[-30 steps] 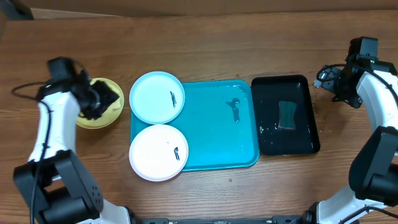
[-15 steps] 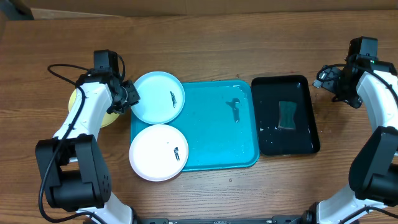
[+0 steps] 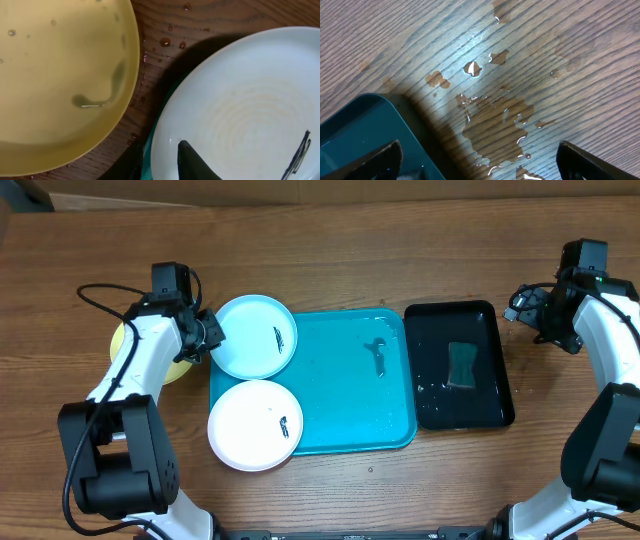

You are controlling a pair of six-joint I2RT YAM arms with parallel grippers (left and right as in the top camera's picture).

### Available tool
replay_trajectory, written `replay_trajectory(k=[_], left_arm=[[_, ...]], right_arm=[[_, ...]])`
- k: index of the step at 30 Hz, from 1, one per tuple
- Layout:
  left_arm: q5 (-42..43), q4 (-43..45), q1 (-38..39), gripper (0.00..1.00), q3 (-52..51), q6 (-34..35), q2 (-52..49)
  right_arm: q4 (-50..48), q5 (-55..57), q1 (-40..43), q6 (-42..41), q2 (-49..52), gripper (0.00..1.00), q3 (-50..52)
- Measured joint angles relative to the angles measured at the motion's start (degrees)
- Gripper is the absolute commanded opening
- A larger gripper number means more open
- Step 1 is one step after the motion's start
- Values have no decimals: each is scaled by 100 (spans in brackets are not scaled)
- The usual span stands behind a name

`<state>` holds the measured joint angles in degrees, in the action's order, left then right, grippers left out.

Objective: Clean dirty plates on tray and stack at the side
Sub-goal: 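Move left gripper to the light-blue plate's left rim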

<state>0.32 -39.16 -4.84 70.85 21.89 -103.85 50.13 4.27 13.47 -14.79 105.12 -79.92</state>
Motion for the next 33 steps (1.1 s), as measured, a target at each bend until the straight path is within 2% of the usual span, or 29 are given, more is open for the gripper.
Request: replay_trajectory(k=[4,18,20,21,24,28,33], left_arm=[[-15,122,0,19,-122,2,-9],[-15,195,0,18,-175,0,-273],[-17,216,0,12,-179,2,-323],[-17,216,0,4,-186,9,-337],[35,249,0,4,-188,-24,-345],[345,293,0,4,-188,-39,-345],[1257,304,0,4,-188,-155,-345]], right_arm=[[-2,-2,0,-2,0,100,0],[-2,-2,0,0,0,100,0],[-2,0,0,-2,0,100,0],[-2,-2,0,2,0,100,0],[-2,0,0,-4,0,100,0],[-4,0,0,2,0,100,0],[-2,0,0,0,0,100,0]])
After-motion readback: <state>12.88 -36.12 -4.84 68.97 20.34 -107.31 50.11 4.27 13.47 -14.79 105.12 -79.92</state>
